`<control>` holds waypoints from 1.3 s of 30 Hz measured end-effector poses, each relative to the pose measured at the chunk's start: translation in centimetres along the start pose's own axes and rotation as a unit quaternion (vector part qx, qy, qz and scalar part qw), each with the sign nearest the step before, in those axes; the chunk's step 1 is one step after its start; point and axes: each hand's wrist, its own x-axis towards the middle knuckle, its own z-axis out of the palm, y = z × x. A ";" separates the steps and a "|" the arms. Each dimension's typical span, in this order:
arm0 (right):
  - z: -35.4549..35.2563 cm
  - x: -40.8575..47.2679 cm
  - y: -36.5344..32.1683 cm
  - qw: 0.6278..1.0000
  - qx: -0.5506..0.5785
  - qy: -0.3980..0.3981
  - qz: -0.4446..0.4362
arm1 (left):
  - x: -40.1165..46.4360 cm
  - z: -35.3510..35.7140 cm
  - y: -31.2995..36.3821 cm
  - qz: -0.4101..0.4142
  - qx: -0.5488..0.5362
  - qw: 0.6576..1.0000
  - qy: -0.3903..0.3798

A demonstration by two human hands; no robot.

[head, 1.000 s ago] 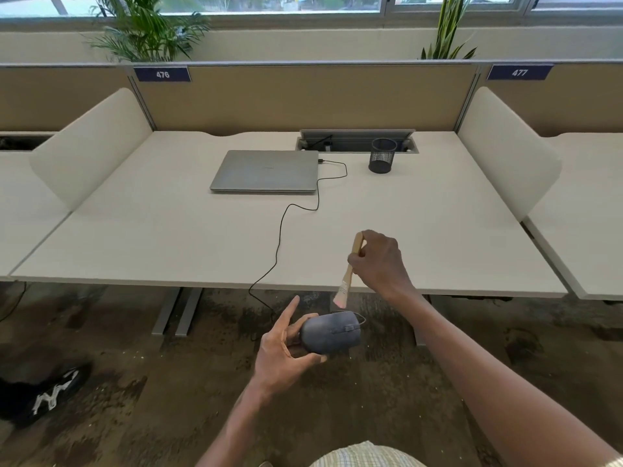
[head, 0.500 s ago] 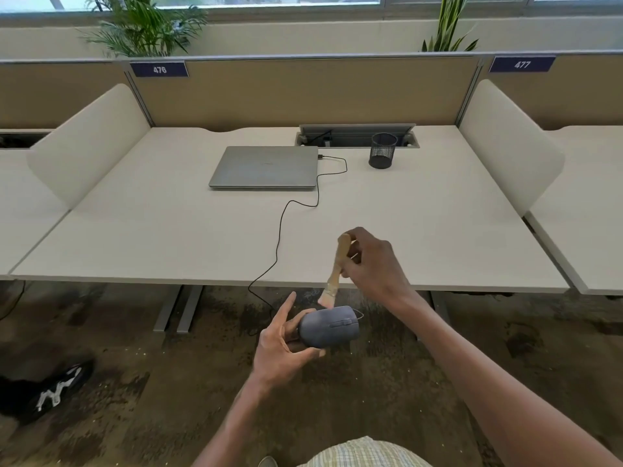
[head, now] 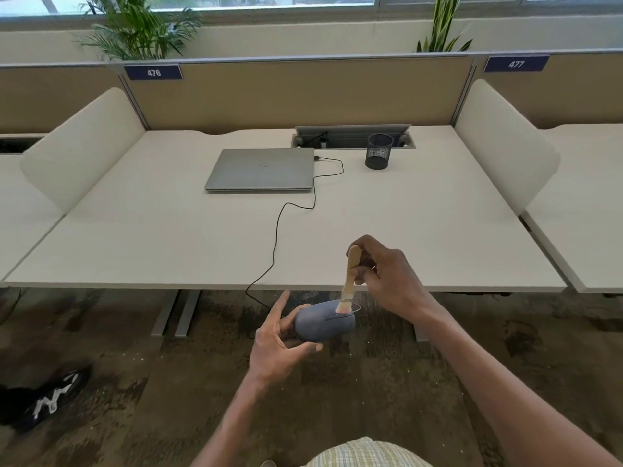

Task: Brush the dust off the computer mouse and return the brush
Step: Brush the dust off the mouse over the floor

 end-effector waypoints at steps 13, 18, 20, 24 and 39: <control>-0.2 -0.3 -0.1 0.999 -0.028 0.004 -0.017 | 0.7 -0.2 -0.2 -0.005 0.000 1.000 0.004; -0.1 -0.5 0.3 0.995 -0.102 -0.003 -0.014 | 1.0 -0.1 -0.2 0.005 -0.001 1.000 0.007; -0.5 -0.5 0.1 0.997 -0.079 0.008 -0.011 | 1.2 -0.1 -0.3 0.004 -0.004 1.000 0.007; -0.7 -0.3 -0.5 0.999 -0.039 -0.027 0.001 | 1.5 0.0 -0.3 0.007 -0.008 1.000 0.006; 1.1 0.2 -1.1 0.998 -0.040 -0.009 -0.050 | 2.1 0.0 0.0 0.006 -0.017 1.000 -0.011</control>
